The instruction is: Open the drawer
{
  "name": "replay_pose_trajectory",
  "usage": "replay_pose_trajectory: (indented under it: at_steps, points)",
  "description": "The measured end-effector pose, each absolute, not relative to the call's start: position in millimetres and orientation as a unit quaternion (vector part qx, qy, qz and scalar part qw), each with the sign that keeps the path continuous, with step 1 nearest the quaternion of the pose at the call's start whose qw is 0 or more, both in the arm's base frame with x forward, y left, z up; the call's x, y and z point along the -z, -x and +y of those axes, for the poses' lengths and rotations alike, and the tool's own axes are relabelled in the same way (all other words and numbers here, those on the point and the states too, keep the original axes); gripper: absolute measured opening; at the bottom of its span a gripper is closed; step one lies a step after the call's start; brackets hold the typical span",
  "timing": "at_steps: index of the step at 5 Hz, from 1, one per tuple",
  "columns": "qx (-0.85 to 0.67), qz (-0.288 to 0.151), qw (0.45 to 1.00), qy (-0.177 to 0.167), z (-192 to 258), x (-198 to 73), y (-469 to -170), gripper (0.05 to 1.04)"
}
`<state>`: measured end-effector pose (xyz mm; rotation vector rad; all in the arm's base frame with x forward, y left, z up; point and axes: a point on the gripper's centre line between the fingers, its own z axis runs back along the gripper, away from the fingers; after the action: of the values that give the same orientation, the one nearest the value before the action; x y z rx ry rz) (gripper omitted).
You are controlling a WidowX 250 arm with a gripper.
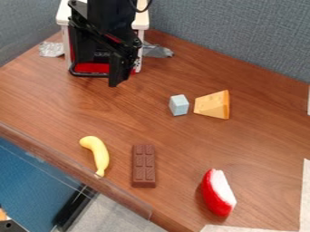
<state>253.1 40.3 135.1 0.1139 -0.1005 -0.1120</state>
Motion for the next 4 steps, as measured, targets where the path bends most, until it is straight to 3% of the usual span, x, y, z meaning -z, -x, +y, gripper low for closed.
replay_pose_trajectory:
  at_steps: [2,4]
  points:
    - [0.111,-0.032,0.992,-0.055,47.9,-111.8,-255.9,0.999]
    - [0.310,-0.017,0.950,-0.045,72.5,-71.5,-281.2,0.999]
